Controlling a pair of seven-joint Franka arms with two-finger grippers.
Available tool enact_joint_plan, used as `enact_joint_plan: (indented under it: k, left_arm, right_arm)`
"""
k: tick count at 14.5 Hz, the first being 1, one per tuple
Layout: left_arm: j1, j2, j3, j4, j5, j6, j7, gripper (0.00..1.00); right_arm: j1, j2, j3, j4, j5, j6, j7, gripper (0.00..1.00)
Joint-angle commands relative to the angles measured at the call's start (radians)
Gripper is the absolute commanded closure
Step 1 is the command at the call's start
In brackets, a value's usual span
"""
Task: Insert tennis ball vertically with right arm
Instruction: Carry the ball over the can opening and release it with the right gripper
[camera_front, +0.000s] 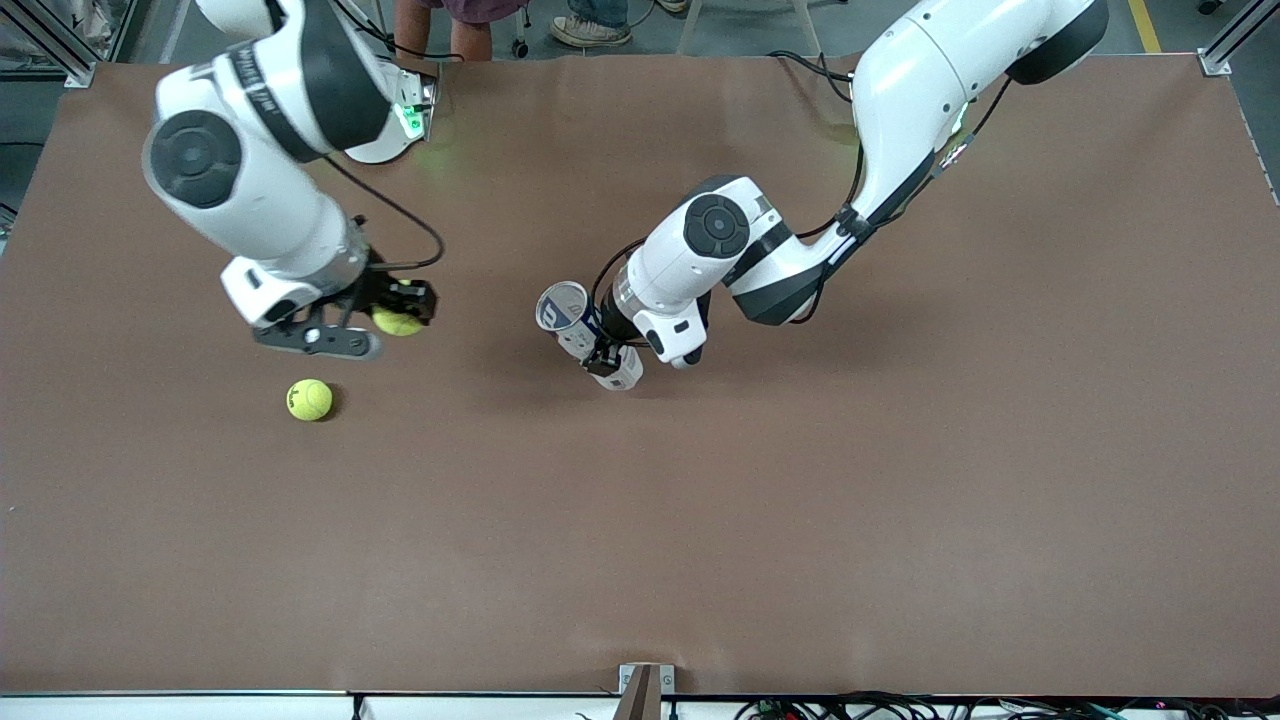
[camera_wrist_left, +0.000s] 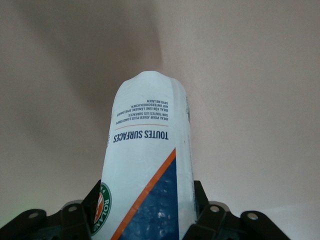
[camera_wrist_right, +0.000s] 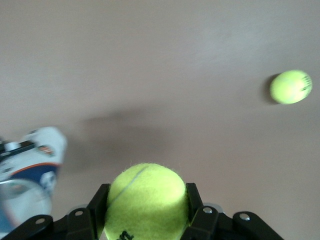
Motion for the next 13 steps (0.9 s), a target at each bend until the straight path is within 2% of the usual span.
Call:
enact_joint_plan:
  k: [1,5,13]
  left_arm:
    - [-0.044,0.035,0.004,0.050,-0.016,0.006,0.005,0.28]
    - [-0.066,0.086,0.010,0.111,-0.015,0.013,0.012,0.28]
    - [-0.061,0.090,0.013,0.136,-0.016,0.013,0.008,0.28]
  right_arm:
    - [0.037,0.018,-0.010,0.035,0.086,0.039,0.066,0.55]
    - [0.108,0.042,-0.010,0.035,0.099,0.135,0.147,0.55]
    - [0.169,0.108,-0.012,0.026,0.098,0.142,0.155,0.54]
